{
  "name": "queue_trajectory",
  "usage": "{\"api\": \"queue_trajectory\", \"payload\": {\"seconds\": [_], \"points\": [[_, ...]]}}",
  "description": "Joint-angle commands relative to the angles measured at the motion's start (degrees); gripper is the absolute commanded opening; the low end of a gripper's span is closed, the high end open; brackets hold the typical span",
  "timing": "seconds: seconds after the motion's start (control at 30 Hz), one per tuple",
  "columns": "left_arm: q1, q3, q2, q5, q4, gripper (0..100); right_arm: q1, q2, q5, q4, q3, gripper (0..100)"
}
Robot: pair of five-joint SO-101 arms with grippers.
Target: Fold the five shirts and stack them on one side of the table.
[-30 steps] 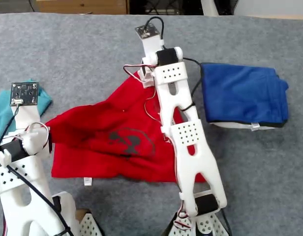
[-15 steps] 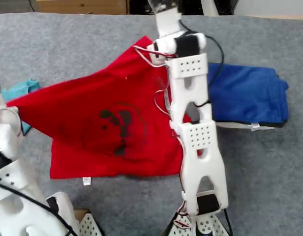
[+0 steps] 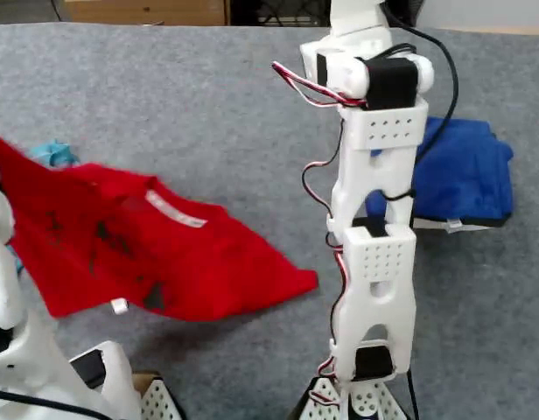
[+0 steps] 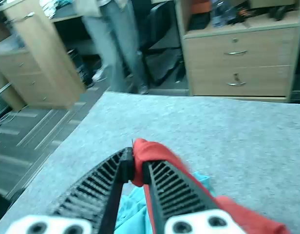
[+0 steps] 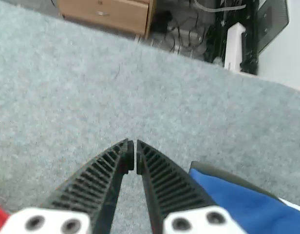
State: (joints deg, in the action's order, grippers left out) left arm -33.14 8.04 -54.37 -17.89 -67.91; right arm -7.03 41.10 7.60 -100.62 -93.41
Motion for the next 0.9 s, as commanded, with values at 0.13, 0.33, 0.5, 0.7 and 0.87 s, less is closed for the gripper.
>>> {"api": "queue_trajectory", "payload": {"seconds": [0.13, 0.33, 0.5, 0.7, 0.87], "points": [[3.2, -2.4, -0.9, -0.1, -7.0, 3, -8.1, -4.3, -1.8, -0.6, 12.4, 1.5], [-1.9, 5.3, -0.9, -0.4, -10.5, 3, -16.5, -4.0, -1.8, 0.1, 41.7, 6.5], [-7.2, 12.2, -0.9, -0.4, -10.5, 3, -21.8, -4.0, -3.2, 6.7, 59.9, 20.8], [-8.2, 19.0, -0.9, -0.5, -10.9, 3, -29.4, -4.0, -2.9, 10.5, 71.3, 24.7], [-8.3, 21.9, -1.0, -3.3, -10.9, 3, -31.6, -3.9, -3.3, 10.0, 73.3, 24.7]]}}
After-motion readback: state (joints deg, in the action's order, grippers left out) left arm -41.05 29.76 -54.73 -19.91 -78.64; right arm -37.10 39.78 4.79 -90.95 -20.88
